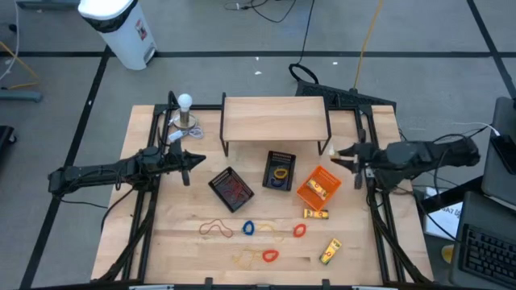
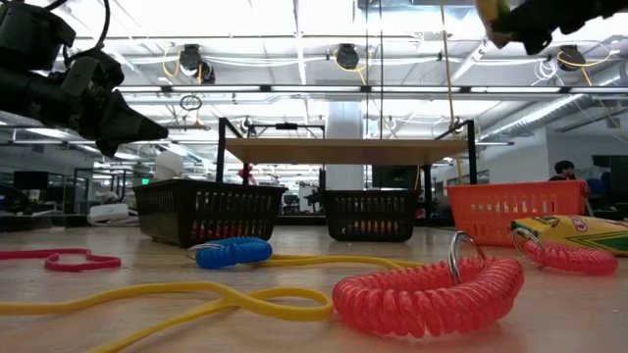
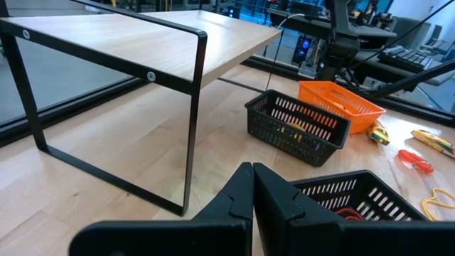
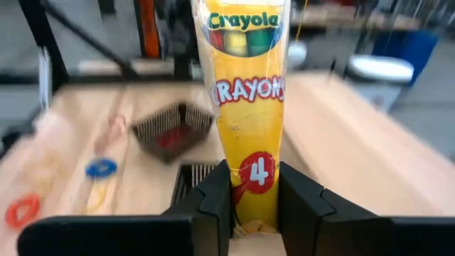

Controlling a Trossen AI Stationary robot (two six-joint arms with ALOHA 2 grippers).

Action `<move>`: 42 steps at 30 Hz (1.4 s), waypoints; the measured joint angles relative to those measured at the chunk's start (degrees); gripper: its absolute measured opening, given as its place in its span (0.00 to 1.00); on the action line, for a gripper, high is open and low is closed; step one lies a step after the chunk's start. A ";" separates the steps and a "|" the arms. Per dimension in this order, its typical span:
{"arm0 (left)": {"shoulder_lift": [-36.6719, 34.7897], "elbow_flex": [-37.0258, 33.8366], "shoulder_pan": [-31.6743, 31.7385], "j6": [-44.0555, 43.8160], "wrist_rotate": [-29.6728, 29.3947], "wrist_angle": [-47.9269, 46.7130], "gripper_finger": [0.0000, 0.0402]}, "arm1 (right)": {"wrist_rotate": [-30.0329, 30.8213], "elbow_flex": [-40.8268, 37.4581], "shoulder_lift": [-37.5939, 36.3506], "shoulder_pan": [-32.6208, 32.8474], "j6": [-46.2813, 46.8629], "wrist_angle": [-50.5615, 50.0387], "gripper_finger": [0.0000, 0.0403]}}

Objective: Pick & Place Office Desk Supplies
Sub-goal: Put the crayon box into the orange bin

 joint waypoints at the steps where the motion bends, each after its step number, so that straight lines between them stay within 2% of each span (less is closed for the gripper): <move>1: 0.00 0.00 0.02 0.00 0.00 0.00 0.01 | -0.08 1.41 2.08 0.00 1.13 -1.17 0.18; 7: 0.02 0.00 0.02 -0.02 0.00 -0.02 0.01 | -0.36 6.82 12.82 0.00 8.06 -11.09 0.18; 18: 0.01 0.02 0.01 -0.04 0.00 -0.04 0.01 | -3.55 7.40 25.21 0.04 21.53 -24.14 0.17; 22: 0.00 0.02 0.02 -0.04 0.00 -0.04 0.01 | -3.77 7.40 29.47 0.04 25.15 -25.55 0.18; 28: 0.01 0.02 0.02 -0.04 0.00 -0.07 0.01 | -9.34 7.40 35.12 0.04 31.57 -26.20 0.17; 42: 0.01 0.04 0.02 0.19 0.02 -0.42 0.01 | -11.00 7.38 46.34 0.17 42.31 -25.03 0.18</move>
